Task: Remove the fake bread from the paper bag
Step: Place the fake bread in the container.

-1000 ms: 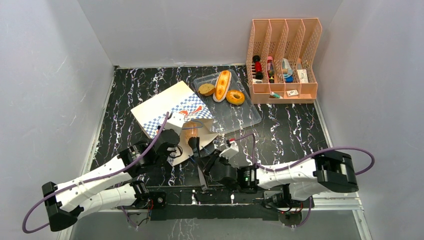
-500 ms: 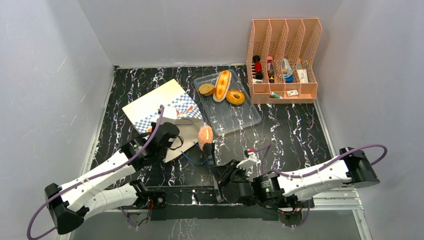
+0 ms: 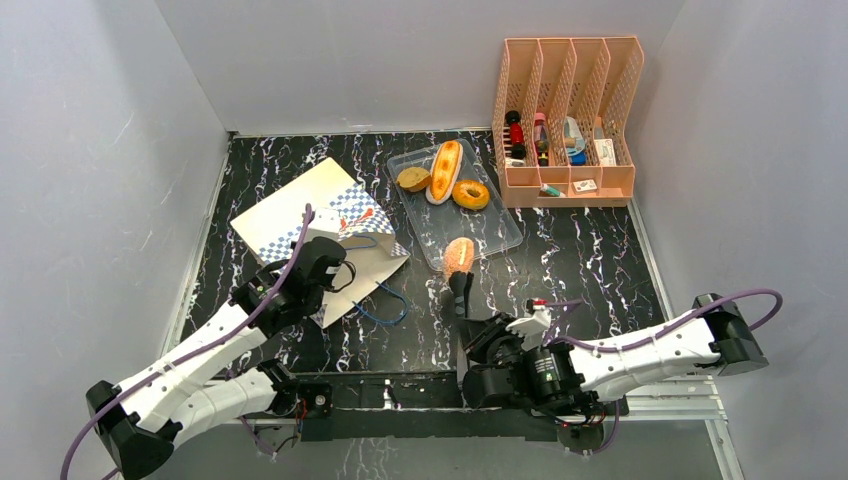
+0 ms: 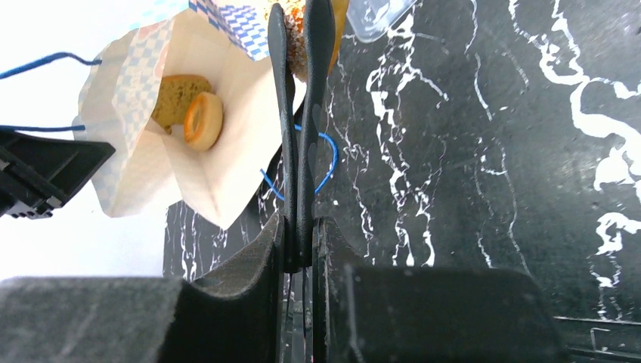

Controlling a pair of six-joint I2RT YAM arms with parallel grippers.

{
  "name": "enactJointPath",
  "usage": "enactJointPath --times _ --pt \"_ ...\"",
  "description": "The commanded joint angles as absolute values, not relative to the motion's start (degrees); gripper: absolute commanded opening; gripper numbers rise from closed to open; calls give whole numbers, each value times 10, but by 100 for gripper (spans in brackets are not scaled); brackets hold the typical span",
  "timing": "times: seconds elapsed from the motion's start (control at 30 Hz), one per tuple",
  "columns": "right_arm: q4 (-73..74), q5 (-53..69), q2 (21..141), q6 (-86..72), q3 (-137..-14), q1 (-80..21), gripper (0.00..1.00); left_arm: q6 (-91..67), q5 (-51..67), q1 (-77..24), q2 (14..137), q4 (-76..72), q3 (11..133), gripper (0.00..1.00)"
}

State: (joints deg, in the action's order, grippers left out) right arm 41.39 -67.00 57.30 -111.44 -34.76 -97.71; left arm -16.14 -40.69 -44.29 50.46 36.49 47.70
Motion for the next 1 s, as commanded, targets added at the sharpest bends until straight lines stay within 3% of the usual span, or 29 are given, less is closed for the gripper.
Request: enactJointPath --times 0.0,0.1,0.23,0.53,0.97 --pt "490 -741 556 -1162 -387 -985 0 -169 -385 -439 493 378 504 0" --pt "467 -738 559 -1112 -398 -956 0 -166 -368 -439 492 372 507 0" --pt "306 -707 560 -925 -395 -903 0 -163 -349 -438 492 372 515 0" --pt "61 -516 628 -652 -385 -689 0 -159 -313 -439 488 383 524 0" --pt "-54 -392 784 -550 -425 -560 0 -159 -285 -438 477 391 519 0"
